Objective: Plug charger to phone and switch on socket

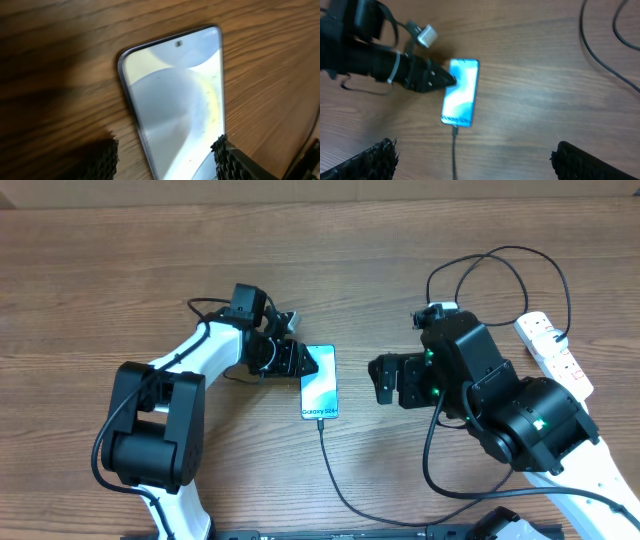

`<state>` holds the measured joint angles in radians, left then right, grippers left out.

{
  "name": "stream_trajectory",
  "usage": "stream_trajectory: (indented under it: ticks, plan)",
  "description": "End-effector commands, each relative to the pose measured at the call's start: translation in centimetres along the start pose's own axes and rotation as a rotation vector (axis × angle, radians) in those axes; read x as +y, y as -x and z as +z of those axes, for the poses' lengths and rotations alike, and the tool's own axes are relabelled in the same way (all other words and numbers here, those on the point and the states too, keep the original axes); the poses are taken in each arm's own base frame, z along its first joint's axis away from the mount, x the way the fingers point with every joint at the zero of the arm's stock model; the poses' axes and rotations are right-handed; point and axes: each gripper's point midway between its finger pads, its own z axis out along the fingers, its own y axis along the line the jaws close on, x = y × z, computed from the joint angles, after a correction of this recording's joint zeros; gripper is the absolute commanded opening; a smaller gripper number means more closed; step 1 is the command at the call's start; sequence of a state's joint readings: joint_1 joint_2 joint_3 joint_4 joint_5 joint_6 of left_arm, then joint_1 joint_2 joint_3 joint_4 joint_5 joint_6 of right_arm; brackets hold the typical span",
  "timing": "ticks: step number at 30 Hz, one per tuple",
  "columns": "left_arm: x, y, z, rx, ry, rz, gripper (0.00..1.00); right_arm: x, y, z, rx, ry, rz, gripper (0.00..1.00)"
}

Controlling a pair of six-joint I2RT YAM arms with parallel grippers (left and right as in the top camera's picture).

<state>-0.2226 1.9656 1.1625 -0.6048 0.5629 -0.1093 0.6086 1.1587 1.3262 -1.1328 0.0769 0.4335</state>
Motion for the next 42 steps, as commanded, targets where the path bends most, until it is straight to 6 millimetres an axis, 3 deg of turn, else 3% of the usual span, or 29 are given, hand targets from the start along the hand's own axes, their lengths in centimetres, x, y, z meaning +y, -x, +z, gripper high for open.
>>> stream_trajectory:
  ticks: [1, 2, 4, 8, 11, 14, 15, 16, 18, 20, 25, 30, 36, 40, 42]
  plan:
    - [7.4, -3.8, 1.1, 0.138, 0.322, -0.122, 0.62, 0.5, 0.7, 0.2, -0.007, 0.015, 0.020, 1.00]
    - [7.2, -3.4, 0.5, 0.132, 0.328, -0.119, 0.64, 0.5, 0.9, 0.3, -0.013, 0.013, 0.020, 1.00]
    - [4.9, -1.1, -2.8, 0.062, 0.324, -0.088, 0.65, 0.0, 1.9, 0.7, -0.054, -0.025, 0.020, 0.60]
    - [1.0, 1.7, -9.1, -0.111, 0.332, -0.017, 0.72, -2.9, 2.6, 0.6, -0.103, -0.156, 0.200, 0.18]
    - [-2.2, 2.1, -15.6, -0.299, 0.386, 0.033, 0.75, -6.9, 2.1, -0.2, -0.135, -0.325, 0.379, 0.10]
    - [-4.4, 0.4, -22.6, -0.499, 0.487, 0.033, 0.77, -11.3, 1.6, -1.4, -0.167, -0.484, 0.526, 0.07]
    - [-4.8, -0.6, -24.7, -0.560, 0.518, 0.027, 0.83, -12.4, 1.6, -1.7, -0.178, -0.518, 0.562, 0.06]
    - [-5.2, -1.3, -26.1, -0.597, 0.534, 0.026, 1.00, -13.3, 1.6, -2.0, -0.188, -0.544, 0.592, 0.06]
    - [-6.0, -3.6, -29.4, -0.690, 0.554, 0.034, 1.00, -15.9, 1.9, -2.9, -0.229, -0.610, 0.680, 0.06]
    - [-6.6, -5.2, -31.3, -0.749, 0.554, 0.040, 1.00, -18.5, 2.2, -3.9, -0.282, -0.676, 0.777, 0.06]
    - [-7.9, -8.7, -34.3, -0.854, 0.523, 0.064, 1.00, -24.9, 2.3, -6.1, -0.411, -0.807, 1.043, 0.04]
    - [-7.8, -11.3, -34.9, -0.856, 0.521, 0.064, 1.00, -31.1, 3.0, -6.2, -0.487, -0.906, 1.178, 0.04]
    - [-6.7, -12.9, -33.6, -0.767, 0.548, 0.045, 1.00, -38.3, 4.0, -3.0, -0.447, -0.998, 1.121, 0.04]
    - [-6.5, -13.5, -33.4, -0.750, 0.553, 0.041, 1.00, -42.2, 3.4, 1.2, -0.291, -1.051, 0.954, 0.04]
    - [-6.5, -13.5, -33.4, -0.751, 0.553, 0.041, 1.00, -43.1, 2.7, 2.6, -0.224, -1.062, 0.903, 0.04]
